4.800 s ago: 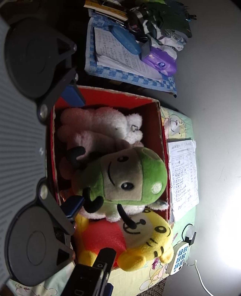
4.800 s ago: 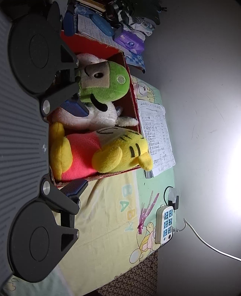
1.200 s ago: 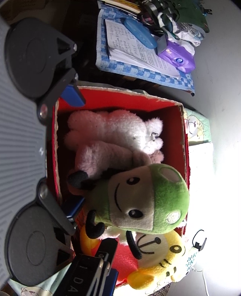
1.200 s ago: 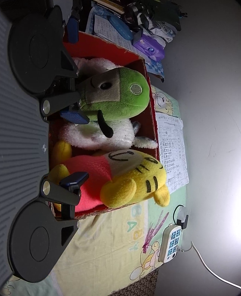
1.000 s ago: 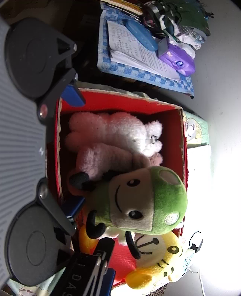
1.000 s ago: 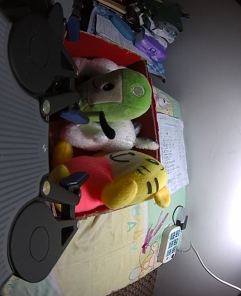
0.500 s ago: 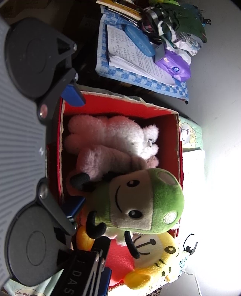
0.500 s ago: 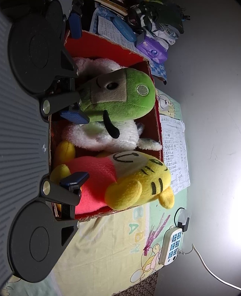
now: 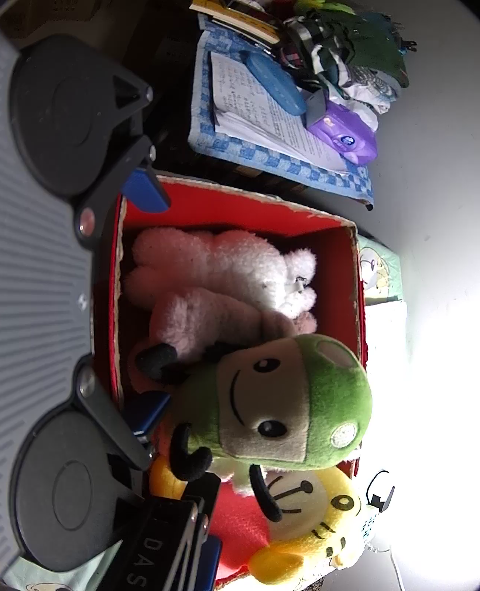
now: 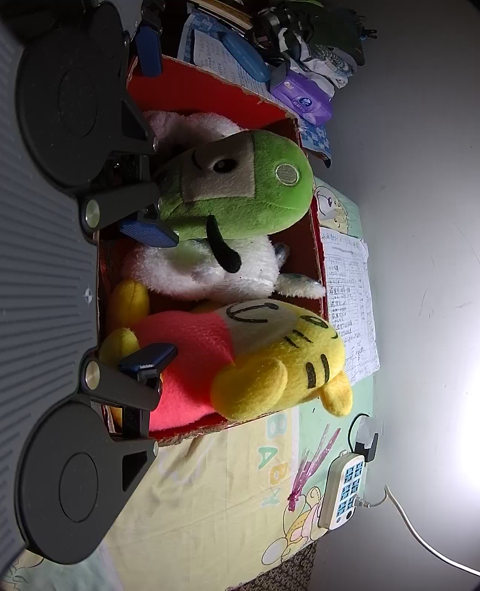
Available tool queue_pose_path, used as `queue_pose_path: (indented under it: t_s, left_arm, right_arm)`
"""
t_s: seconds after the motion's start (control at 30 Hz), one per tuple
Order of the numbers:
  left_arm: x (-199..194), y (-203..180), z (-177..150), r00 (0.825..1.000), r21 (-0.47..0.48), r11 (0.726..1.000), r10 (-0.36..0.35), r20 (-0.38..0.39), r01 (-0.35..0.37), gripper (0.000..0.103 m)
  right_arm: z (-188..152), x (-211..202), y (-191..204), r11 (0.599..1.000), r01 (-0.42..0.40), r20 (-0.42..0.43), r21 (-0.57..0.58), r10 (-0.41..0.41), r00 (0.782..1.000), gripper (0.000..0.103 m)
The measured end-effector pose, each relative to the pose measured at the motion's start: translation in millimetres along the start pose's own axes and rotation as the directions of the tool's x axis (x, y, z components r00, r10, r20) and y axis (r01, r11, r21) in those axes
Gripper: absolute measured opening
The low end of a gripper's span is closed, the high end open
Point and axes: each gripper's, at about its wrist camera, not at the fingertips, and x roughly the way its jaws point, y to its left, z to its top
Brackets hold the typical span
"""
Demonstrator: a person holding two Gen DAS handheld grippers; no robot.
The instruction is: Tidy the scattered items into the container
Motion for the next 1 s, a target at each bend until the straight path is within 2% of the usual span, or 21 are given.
queue_pose_path:
  t_s: [0.53, 1.0]
  left_arm:
    - [7.9, -0.2, 2.4, 1.000, 0.003, 1.000, 0.005, -0.012, -0.005, 0.103]
    - [9.2, 0.4, 2.6, 1.000, -0.002, 1.000, -0.005, -0.010, 0.005, 0.103]
  right_arm:
    - [0.8, 3.1, 3.9, 1.000, 0.029, 0.000, 0.000, -0.029, 1.000, 0.061]
    - [0.8, 4.7, 1.6, 1.000, 0.008, 0.009, 0.002, -0.008, 1.000, 0.063]
